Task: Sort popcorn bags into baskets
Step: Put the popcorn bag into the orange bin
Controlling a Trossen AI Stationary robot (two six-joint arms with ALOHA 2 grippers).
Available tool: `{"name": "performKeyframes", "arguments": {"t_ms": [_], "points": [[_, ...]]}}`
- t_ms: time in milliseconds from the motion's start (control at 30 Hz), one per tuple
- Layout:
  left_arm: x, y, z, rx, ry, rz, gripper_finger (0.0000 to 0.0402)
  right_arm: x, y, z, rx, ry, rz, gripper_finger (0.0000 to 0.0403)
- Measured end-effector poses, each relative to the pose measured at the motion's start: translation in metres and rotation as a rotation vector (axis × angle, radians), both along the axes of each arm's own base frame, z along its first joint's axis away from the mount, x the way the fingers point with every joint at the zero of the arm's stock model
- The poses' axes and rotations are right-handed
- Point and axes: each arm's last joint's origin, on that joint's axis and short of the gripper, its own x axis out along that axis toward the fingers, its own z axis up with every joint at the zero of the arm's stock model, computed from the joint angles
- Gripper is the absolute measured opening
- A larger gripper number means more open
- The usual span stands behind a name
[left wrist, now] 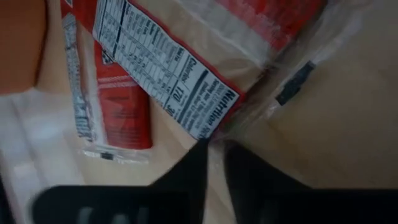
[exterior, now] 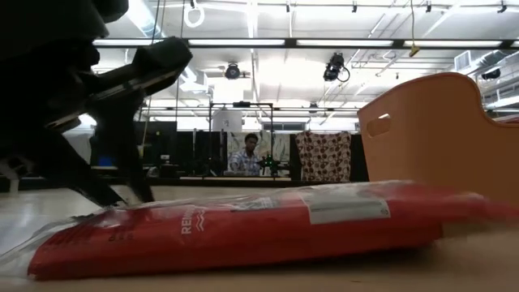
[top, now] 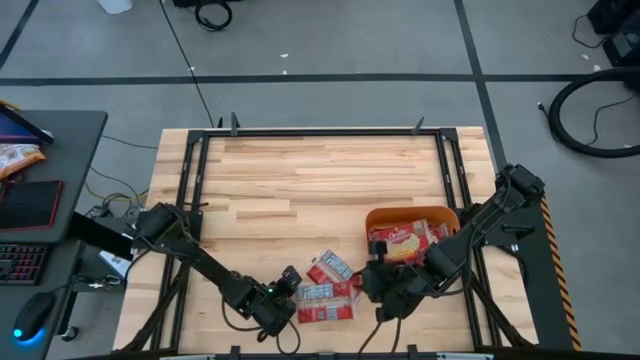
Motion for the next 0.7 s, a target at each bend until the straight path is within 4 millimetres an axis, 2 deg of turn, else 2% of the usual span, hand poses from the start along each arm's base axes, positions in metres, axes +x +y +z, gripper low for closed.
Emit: {"name": "performKeyframes", "arguments": {"t_ms": [100,267,433,567,700], "points": [[0.000,0.000,0.000,-0.042,-0.012,0.044,0.0011,0.002,0.006,0.001,-0.011,-0.037,0.050,0.0118],[-0.002,-0.003,0.006,-0.098,-0.031,0.087,0.0006,0.006,0.012,0.002,0.021,-0.065,0.111,0.0119],[0.001,-0.005,0.037,-0.204,-0.117,0.128,0.0004,0.007,0.014,0.005,-0.027,-0.098,0.133,0.0119],[0.003,0.005,0.062,-0.324,-0.192,0.231,0.0003,0.009,0.015,0.002,-0.058,-0.109,0.132,0.0119],[0.005,0.019,0.085,-0.447,-0.264,0.343,0.0003,0.014,0.020,-0.012,-0.082,-0.075,0.141,0.0119]]}}
